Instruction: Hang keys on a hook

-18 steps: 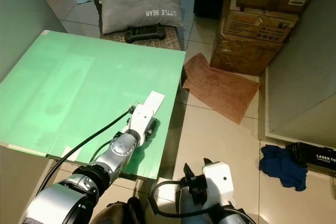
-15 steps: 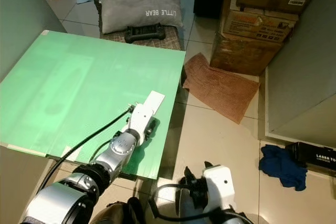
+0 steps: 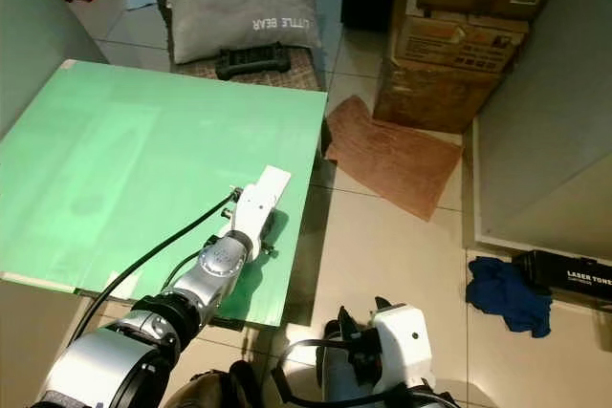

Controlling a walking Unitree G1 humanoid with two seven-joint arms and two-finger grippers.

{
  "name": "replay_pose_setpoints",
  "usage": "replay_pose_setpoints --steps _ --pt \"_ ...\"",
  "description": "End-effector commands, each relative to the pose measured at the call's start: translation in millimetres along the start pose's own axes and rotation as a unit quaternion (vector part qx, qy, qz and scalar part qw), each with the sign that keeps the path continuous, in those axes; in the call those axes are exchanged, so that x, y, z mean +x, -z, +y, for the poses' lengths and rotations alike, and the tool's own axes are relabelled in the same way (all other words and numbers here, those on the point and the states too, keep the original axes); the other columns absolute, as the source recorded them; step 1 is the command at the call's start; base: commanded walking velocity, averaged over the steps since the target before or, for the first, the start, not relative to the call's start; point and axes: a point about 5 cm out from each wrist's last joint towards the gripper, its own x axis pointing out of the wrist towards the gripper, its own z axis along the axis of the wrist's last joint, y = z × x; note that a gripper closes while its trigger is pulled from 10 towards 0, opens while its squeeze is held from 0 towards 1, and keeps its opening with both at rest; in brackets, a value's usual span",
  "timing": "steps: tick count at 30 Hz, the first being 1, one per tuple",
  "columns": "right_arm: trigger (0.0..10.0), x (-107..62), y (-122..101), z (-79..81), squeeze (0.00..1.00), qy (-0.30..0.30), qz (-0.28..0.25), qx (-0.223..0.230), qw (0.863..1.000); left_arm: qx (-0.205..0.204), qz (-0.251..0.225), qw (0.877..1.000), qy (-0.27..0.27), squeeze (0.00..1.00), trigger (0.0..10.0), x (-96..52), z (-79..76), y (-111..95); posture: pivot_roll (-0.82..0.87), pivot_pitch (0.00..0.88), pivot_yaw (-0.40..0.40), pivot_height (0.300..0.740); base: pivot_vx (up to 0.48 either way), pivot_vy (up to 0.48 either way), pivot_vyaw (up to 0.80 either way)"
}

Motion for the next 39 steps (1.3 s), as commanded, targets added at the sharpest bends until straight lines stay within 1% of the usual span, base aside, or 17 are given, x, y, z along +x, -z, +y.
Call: replay_pose_setpoints --steps 1,2,3,5,7,8,9,17,18,20,23,26,27,30,33,38,39 --pt "10.0 -3.5 -0.1 2.5 0.00 -0.001 0.007 -0.001 1.000 0.001 0.025 1.000 -0.003 0.00 2.2 -2.2 -0.7 10.4 -0.41 0.303 0.086 0.740 0.000 0.000 0.00" --pt "10.0 -3.5 -0.1 2.5 0.00 -0.001 0.007 -0.001 1.000 0.001 0.025 1.000 -0.003 0.00 2.2 -2.2 -0.7 10.4 -0.41 0.303 0.086 0.740 0.000 0.000 0.00" --pt "10.0 -3.8 0.0 3.0 0.00 -0.001 0.008 -0.001 1.000 0.004 0.028 1.000 -0.005 0.00 1.8 -2.3 -0.4 11.1 -0.41 0.304 0.085 0.740 0.000 0.000 0.00" --pt "10.0 -4.5 0.3 3.4 0.00 -0.001 0.009 -0.001 1.000 0.005 0.030 1.000 -0.008 0.00 1.8 -2.5 0.3 12.0 -0.42 0.306 0.083 0.740 0.000 0.000 0.00" --pt "10.0 -6.3 1.2 3.9 0.00 0.000 0.011 -0.002 1.000 0.008 0.035 0.999 -0.018 0.00 1.2 -3.0 2.8 14.1 -0.42 0.308 0.081 0.740 0.000 0.000 0.00" --pt "10.0 -6.3 1.2 3.9 0.00 0.000 0.011 -0.002 1.000 0.008 0.035 0.999 -0.018 0.00 1.2 -3.0 2.8 14.1 -0.42 0.308 0.081 0.740 0.000 0.000 0.00" --pt "10.0 -8.3 1.8 3.6 0.00 0.000 0.013 -0.003 1.000 0.004 0.036 0.999 -0.028 0.00 0.0 -3.3 6.5 15.1 -0.43 0.311 0.076 0.740 0.000 0.000 0.00" --pt "10.0 -8.3 1.8 3.2 0.00 -0.001 0.017 -0.005 1.000 -0.025 0.035 0.998 -0.048 0.00 0.0 -6.4 18.9 22.3 -0.41 0.308 0.076 0.740 0.000 0.000 0.00" --pt "10.0 -7.0 1.4 3.2 0.00 -0.002 0.015 -0.004 1.000 -0.042 0.033 0.997 -0.057 0.00 0.0 -8.1 26.3 25.2 -0.40 0.301 0.080 0.740 0.000 0.000 0.00" --pt "10.0 -6.1 1.1 3.3 0.00 -0.002 0.014 -0.004 1.000 -0.047 0.028 0.997 -0.059 0.00 0.0 -8.7 29.3 25.5 -0.40 0.299 0.081 0.740 0.000 0.000 0.00" --pt "10.0 -0.9 -0.9 4.1 0.00 -0.008 0.005 -0.010 1.000 -0.071 -0.007 0.996 -0.058 0.00 0.0 -11.1 44.6 22.3 -0.38 0.288 0.101 0.740 0.000 0.000 0.00" --pt "10.0 2.3 -3.2 3.4 0.00 -0.006 0.000 -0.012 1.000 -0.075 -0.039 0.995 -0.045 0.00 0.0 -15.7 59.5 20.7 -0.37 0.278 0.109 0.740 0.000 0.000 0.00" --pt "10.0 2.3 -3.2 3.4 0.00 -0.006 0.000 -0.012 1.000 -0.075 -0.039 0.995 -0.045 0.00 0.0 -15.7 59.5 20.7 -0.37 0.278 0.109 0.740 0.000 0.000 0.00" --pt "10.0 4.0 -1.4 2.2 0.00 -0.005 0.001 -0.011 1.000 -0.079 -0.051 0.995 -0.035 0.00 0.0 -25.9 74.8 29.8 -0.35 0.272 0.112 0.740 0.000 0.000 0.00" --pt "10.0 7.4 1.2 0.8 0.00 -0.009 0.002 -0.010 1.000 -0.084 -0.054 0.995 -0.022 0.00 0.0 -34.1 77.7 38.1 -0.33 0.257 0.116 0.740 0.000 0.000 0.00" --pt "10.0 12.7 2.3 0.2 0.00 -0.012 0.001 -0.009 1.000 -0.091 -0.069 0.993 0.002 0.00 0.0 -41.5 76.4 38.3 -0.32 0.246 0.118 0.740 0.000 0.000 0.00" --pt "10.0 16.3 2.5 1.8 0.00 -0.015 -0.001 -0.010 1.000 -0.098 -0.078 0.992 0.032 0.00 0.0 -46.8 73.1 37.1 -0.31 0.235 0.123 0.740 0.000 0.000 0.00"
